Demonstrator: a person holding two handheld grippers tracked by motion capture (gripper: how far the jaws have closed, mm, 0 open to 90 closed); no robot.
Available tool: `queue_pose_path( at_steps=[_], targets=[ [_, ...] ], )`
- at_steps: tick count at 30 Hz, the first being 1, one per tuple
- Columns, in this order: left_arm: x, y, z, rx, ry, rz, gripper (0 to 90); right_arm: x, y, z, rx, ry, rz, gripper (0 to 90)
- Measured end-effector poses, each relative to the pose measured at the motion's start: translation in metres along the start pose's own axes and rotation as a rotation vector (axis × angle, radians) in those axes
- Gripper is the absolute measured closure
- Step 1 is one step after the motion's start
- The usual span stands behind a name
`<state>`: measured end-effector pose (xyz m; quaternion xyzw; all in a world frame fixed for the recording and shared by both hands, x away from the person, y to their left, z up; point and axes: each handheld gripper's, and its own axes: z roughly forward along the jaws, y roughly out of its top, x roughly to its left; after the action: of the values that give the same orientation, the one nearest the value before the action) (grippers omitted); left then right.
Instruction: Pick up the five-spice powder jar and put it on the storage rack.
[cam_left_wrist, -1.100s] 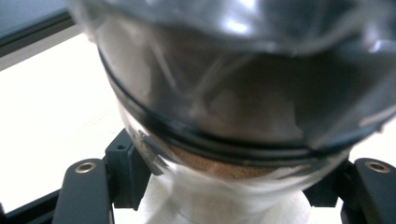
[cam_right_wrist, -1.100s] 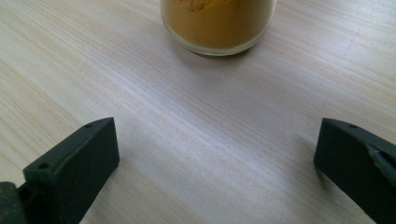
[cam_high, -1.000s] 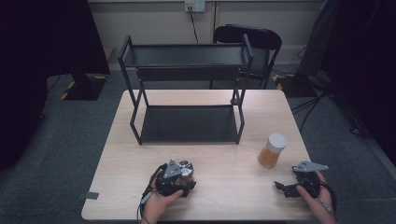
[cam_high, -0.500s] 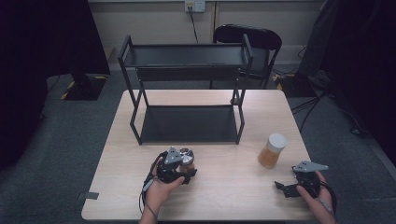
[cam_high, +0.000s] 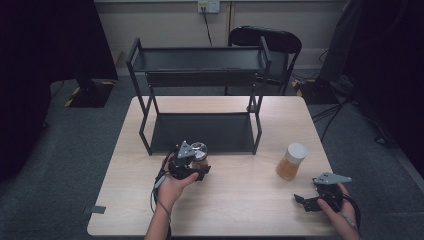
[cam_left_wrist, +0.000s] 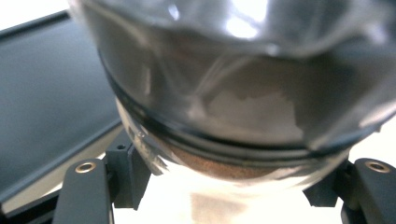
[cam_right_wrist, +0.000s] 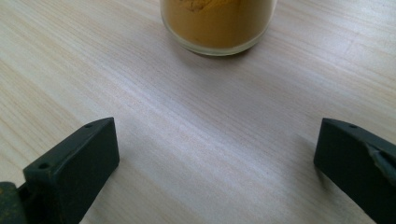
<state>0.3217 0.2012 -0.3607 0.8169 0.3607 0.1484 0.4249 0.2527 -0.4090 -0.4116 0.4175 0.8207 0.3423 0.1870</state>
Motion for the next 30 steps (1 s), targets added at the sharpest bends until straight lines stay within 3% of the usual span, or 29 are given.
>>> queue_pose_path(
  at_steps=[4,19,30],
  targets=[
    [0.003,0.006,0.003,-0.007,0.014,-0.029,31.0,0.000,0.000,0.000,0.000,0.000,0.000,0.0],
    [0.012,0.037,0.014,-0.024,0.054,-0.076,31.0,0.000,0.000,0.000,0.000,0.000,0.000,0.0],
    [0.019,0.067,0.007,-0.007,0.077,-0.061,31.0,0.000,0.000,0.000,0.000,0.000,0.000,0.0]
  ],
)
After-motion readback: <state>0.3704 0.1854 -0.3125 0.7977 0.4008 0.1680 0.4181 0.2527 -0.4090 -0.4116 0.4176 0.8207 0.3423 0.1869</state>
